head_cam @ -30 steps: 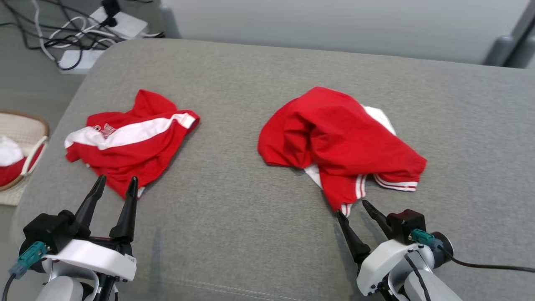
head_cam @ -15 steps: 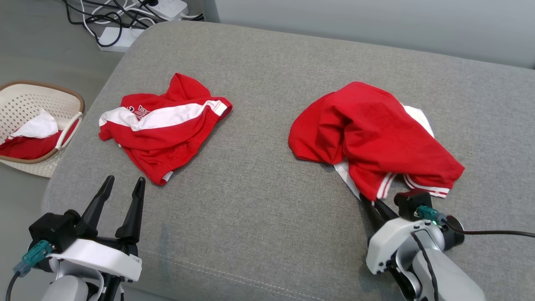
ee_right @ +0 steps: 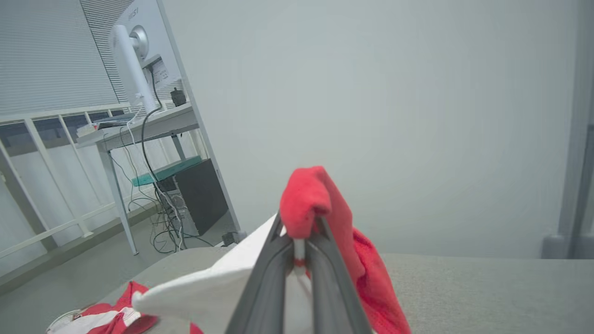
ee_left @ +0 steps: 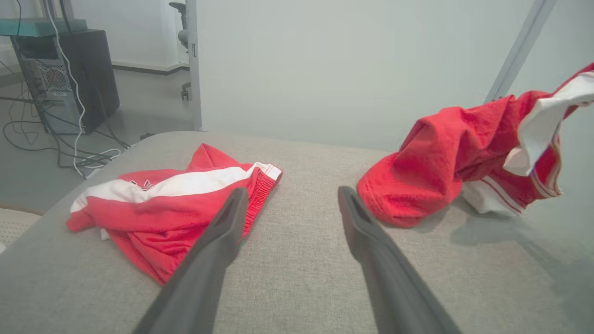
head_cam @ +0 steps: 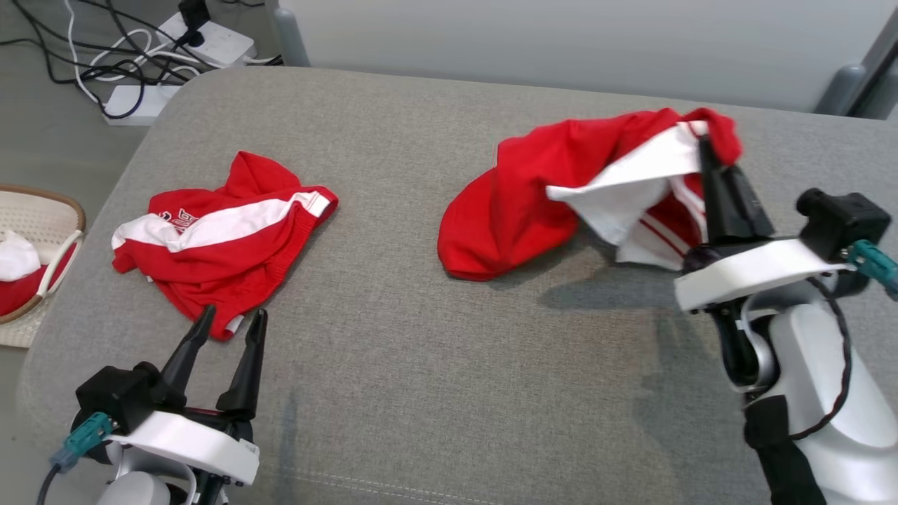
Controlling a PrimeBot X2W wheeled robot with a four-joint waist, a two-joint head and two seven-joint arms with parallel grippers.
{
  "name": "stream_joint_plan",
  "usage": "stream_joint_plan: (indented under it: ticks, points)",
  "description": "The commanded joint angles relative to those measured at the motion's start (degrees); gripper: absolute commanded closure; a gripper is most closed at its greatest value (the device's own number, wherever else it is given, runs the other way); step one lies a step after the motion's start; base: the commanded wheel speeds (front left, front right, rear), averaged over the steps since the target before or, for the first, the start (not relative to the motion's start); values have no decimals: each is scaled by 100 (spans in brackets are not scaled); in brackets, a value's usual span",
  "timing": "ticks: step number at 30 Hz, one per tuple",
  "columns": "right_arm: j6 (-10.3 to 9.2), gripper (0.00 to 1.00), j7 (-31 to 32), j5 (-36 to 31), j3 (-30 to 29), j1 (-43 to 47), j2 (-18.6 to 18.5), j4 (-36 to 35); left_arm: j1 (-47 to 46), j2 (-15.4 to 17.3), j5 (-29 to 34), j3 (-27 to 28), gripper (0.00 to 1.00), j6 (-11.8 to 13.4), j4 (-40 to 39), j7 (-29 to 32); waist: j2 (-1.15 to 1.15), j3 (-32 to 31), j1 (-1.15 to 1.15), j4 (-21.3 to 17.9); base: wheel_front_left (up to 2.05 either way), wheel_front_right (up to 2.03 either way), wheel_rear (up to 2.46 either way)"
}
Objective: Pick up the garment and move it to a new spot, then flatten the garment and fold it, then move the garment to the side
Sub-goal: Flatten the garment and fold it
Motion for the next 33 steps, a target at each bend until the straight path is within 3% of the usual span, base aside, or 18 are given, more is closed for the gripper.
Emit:
stream_joint_plan:
  ticks: [1,9,10,11,15,20,26,33]
  points:
    - [24,100,-72,-117,-53,-24,67,-31,-118,108,77,182,0,-23,-145,-35,0,-15,0,-30,0,0,0]
    - [24,100,326,-1333,-1825,259,67,1019,-102,156,49,-15,0,-23,-162,-35,0,72,0,-8,0,0,0]
    - [24,59,460,-1584,-2150,314,67,1165,-94,169,34,-38,0,-23,-156,-35,0,88,0,1,0,0,0]
    - [24,0,538,-1807,-2443,351,67,1261,-90,183,21,-67,0,-23,-155,-35,0,106,0,14,0,0,0]
    - [24,0,387,-2359,-3207,457,67,1317,-78,237,-23,-161,0,-23,-149,-35,0,167,0,32,0,0,0]
    - [24,0,157,-2429,-3180,574,67,1410,-50,278,-50,-189,0,-23,-177,-35,0,222,0,-47,0,0,0]
    - [24,0,-51,-1866,-2324,1008,67,1410,-5,318,-76,-240,0,-23,-255,-35,0,318,0,-260,0,0,0]
    - [24,0,-72,-638,-1113,1407,67,921,3,404,-89,-264,0,-23,-347,-35,0,409,0,-412,0,0,0]
